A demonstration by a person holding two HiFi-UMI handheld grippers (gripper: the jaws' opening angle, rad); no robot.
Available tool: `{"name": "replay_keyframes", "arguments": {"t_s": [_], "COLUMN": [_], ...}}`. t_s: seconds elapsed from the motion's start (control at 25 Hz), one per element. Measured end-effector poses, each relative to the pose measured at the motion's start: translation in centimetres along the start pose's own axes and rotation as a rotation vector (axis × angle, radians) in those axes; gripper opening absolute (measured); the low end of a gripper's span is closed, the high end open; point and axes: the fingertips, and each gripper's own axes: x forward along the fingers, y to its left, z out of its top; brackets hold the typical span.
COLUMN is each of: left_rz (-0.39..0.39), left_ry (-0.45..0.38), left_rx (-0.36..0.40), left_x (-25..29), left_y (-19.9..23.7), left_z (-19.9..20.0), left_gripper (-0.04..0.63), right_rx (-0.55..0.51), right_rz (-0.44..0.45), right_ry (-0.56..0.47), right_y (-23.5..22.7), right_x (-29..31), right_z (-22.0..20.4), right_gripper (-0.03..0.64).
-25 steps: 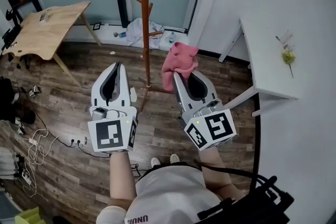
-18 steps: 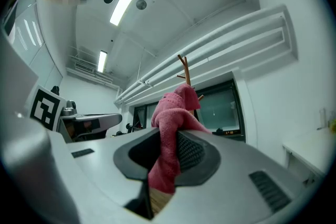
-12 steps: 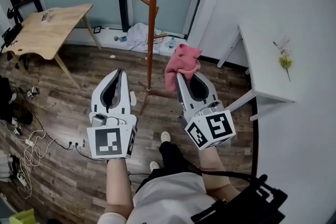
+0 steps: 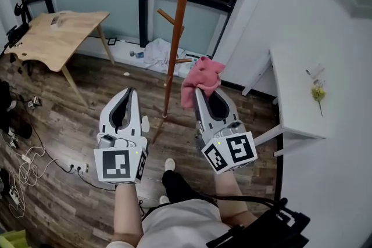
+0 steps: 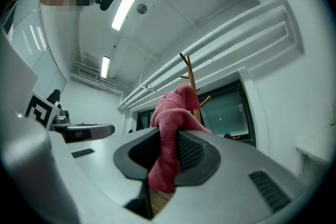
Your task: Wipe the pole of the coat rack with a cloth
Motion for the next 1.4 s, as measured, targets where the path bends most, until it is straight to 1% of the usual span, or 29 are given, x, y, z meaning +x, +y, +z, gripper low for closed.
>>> {"name": "replay_keyframes", "arguments": {"t_s": [0.2, 0.52, 0.76, 0.88, 1.08, 1.16, 1.24, 1.32, 1.4], "left_rz": [-0.014, -0.029, -0.032, -0.036, -0.051, -0.043, -0.039, -0.058, -0.084], "left_ry": [-0.017, -0.045, -0.084, -0.092, -0.103, -0.132, -0.178, -0.206, -0.211], "left_rx": [0.004, 0.016, 0.020, 0.018, 0.018, 0.005, -0.021, -0.046, -0.055], "left_x": [3.8, 10.1, 14.4, 16.0, 18.7, 19.4, 19.9, 20.4, 21.1], "left_y": [0.6, 1.3, 1.6, 1.7, 2.3, 3.1, 4.1, 5.1, 5.9], "left_z": [-0.4, -0.3, -0.6, -1.0, -1.4, -1.0, -0.2, 0.5, 1.0], "left_gripper": [0.012, 0.012, 0.012, 0.012, 0.012, 0.012, 0.012, 0.012, 0.012], "right_rx": [-0.009, -0.013, -0.070, -0.104, -0.178, -0.224, -0.281, -0.336, -0.381], "right_rz": [0.008, 0.003, 0.014, 0.018, 0.033, 0.025, 0.002, -0.019, -0.034], "right_ry": [-0.029, -0.094, -0.179, -0.205, -0.212, -0.234, -0.258, -0.279, -0.300], "right_y": [-1.9, -5.9, -8.3, -9.1, -9.6, -9.4, -9.0, -8.5, -8.0], "right_x": [3.1, 7.8, 11.0, 12.3, 15.0, 15.9, 16.5, 17.2, 17.8], "right_z": [0.1, 1.7, 4.0, 4.9, 5.9, 6.9, 8.3, 9.7, 11.2], "right_gripper": [0.081, 0.081, 0.081, 0.081, 0.081, 0.081, 0.081, 0.081, 0.081]}}
